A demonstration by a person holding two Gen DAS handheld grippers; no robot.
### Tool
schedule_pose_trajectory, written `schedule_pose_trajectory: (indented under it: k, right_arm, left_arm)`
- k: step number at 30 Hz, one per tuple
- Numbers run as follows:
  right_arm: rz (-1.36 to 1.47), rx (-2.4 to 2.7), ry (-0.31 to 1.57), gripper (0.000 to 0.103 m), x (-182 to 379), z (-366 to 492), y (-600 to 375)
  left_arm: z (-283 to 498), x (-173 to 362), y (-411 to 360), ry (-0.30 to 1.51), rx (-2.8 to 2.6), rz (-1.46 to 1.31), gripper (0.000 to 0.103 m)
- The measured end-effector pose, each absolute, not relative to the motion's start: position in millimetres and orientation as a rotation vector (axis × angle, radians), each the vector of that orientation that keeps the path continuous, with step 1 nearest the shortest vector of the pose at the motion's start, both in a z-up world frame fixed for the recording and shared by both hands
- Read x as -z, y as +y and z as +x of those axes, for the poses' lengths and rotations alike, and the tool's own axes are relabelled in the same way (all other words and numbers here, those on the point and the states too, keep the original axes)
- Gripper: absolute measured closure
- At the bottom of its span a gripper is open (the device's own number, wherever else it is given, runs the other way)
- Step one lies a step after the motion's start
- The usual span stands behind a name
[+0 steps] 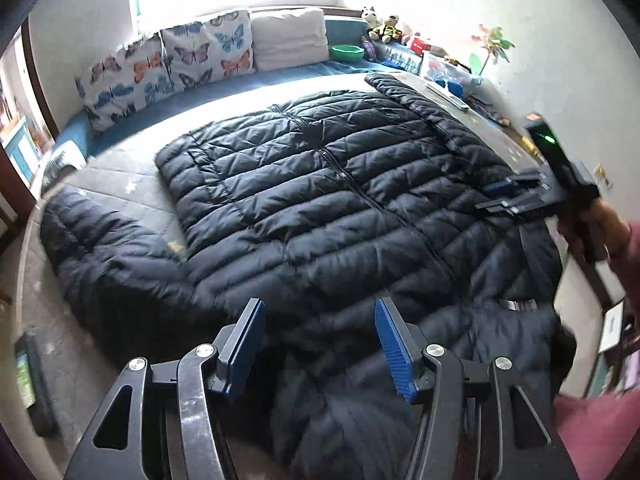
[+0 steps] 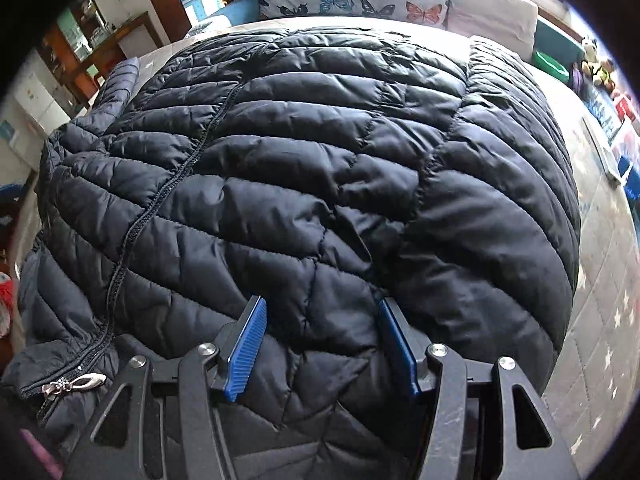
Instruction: Fold large clothes
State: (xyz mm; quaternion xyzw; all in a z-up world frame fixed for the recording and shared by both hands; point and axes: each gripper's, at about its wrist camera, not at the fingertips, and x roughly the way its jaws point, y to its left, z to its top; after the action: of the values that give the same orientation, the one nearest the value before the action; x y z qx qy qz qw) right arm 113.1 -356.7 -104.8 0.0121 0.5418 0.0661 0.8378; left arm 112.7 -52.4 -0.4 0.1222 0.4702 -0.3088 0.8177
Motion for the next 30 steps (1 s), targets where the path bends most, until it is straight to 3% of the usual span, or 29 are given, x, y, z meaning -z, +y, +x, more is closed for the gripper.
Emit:
schedule_pose_trajectory:
  k: [9, 12, 15, 24, 27, 30]
  right_arm:
    - [-0.05, -0.105, 1.087, 0.04, 85, 165, -359]
    - [-0.017, -0.031, 1.12, 0.044, 97, 172, -387]
    - [0.064, 0.027, 1.112, 0.053, 97, 158, -414]
    - [0.19, 0.02, 1.122, 0.052, 95, 142, -435]
    - [0.192, -0.005, 1.1, 0.052, 88, 159, -431]
    - [0.215, -0.005, 1.117, 0.052, 91, 177, -429]
  left_arm:
    - [178, 53, -66, 1.109, 0.621, 0.173, 0.048]
    - [184, 68, -60, 1.141, 0.58, 0.179, 0.057]
    - [185, 75, -54, 1.148, 0.586, 0.173, 0.057]
    - [199, 69, -44, 1.183, 0.579, 0.087, 0.057]
    - [216, 61, -45, 1.17, 0.533, 0.1, 0.056]
    - [236, 59, -43, 1.184, 0.489, 0.089, 0.04]
